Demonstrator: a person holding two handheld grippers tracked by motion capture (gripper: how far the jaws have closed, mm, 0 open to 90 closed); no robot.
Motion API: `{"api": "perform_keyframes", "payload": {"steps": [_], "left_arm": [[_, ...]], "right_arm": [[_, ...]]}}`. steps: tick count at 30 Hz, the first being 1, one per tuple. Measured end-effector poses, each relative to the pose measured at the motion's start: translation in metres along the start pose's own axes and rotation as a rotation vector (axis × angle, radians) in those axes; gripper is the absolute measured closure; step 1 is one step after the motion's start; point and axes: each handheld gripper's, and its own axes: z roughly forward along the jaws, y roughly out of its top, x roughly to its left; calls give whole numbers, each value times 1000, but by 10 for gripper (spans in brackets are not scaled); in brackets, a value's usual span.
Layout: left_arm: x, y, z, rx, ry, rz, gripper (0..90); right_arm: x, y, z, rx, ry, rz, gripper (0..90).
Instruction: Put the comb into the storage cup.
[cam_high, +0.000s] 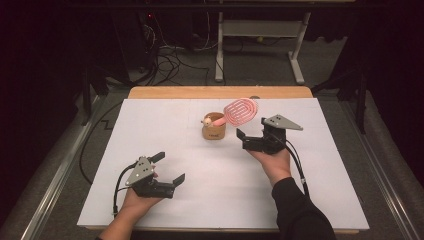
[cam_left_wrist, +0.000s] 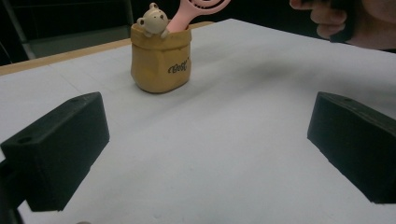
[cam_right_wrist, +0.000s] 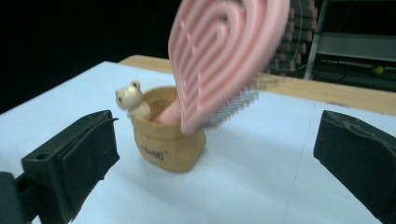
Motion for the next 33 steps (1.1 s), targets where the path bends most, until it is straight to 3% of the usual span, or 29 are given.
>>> {"api": "perform_keyframes", "payload": {"steps": [12, 26, 33], "left_arm": [[3, 0, -5, -2, 9, -10, 0], [6, 0, -7, 5, 24, -17, 0], [5, -2, -10, 11, 32, -19, 0]], "right_arm": [[0, -49, -21, 30, 2, -15, 1], [-7, -80, -79, 2, 0, -46, 1], [-12, -84, -113, -54, -16, -50, 1]]}}
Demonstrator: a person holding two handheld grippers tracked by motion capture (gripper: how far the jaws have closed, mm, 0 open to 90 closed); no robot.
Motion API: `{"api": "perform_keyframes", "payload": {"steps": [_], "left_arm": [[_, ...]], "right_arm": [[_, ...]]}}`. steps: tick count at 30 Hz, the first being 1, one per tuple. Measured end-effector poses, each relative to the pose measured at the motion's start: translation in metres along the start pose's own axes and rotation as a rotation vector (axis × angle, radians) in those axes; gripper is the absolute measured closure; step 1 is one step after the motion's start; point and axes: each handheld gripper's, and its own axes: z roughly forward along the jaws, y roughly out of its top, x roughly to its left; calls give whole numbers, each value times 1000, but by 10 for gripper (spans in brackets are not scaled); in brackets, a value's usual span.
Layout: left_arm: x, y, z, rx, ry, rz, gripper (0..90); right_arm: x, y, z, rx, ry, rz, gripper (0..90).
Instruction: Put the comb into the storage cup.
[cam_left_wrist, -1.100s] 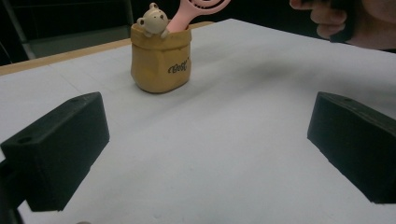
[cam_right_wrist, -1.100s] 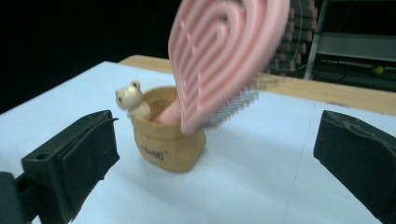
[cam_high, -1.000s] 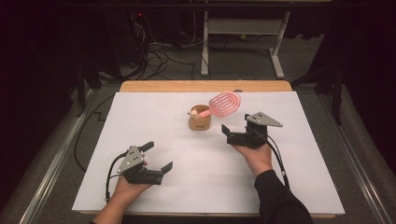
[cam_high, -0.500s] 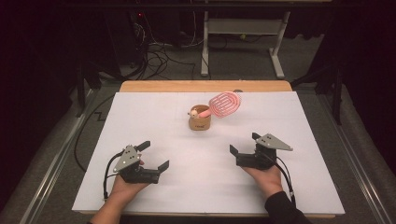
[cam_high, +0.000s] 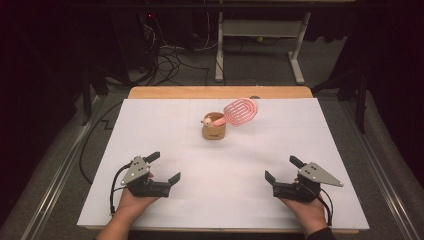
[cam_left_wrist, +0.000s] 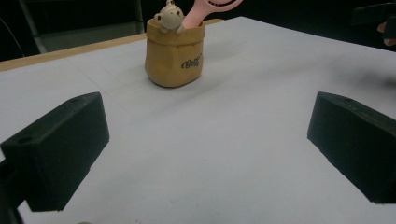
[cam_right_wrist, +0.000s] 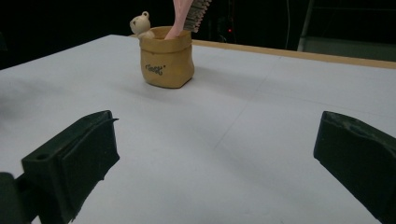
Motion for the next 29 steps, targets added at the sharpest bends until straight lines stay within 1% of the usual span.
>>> {"api": "perform_keyframes", "payload": {"steps": [2, 6, 7, 10, 12, 15, 17, 18, 20, 24, 29], "left_arm": [[0, -1, -2, 0, 5, -6, 0], [2, -3, -8, -7, 19, -22, 0], [2, -3, -9, -9, 21, -24, 0], [3, -3, -12, -14, 25, -27, 0], [2, -3, -11, -12, 26, -27, 0], [2, -3, -10, -6, 24, -21, 0], [1, -3, -11, -9, 25, -22, 0], [1, -2, -12, -11, 26, -23, 0], [2, -3, -13, -11, 25, -27, 0], [3, -3, -13, -7, 22, -26, 0], [3, -3, -13, -9, 24, -28, 0]], "right_arm": [[-1, -1, -9, -11, -2, -8, 1], [-5, -5, -27, -48, -14, -7, 1], [-5, -6, -32, -60, -18, 2, 1], [-7, -10, -40, -72, -22, 10, 1], [-8, -13, -41, -67, -22, 8, 1], [-11, -15, -39, -73, -32, 13, 1], [-13, -16, -38, -63, -38, 15, 1], [-13, -16, -39, -66, -38, 17, 1], [-12, -16, -40, -73, -41, 7, 1], [-12, -16, -39, -64, -43, 6, 1], [-11, -17, -38, -58, -51, -9, 1]]}}
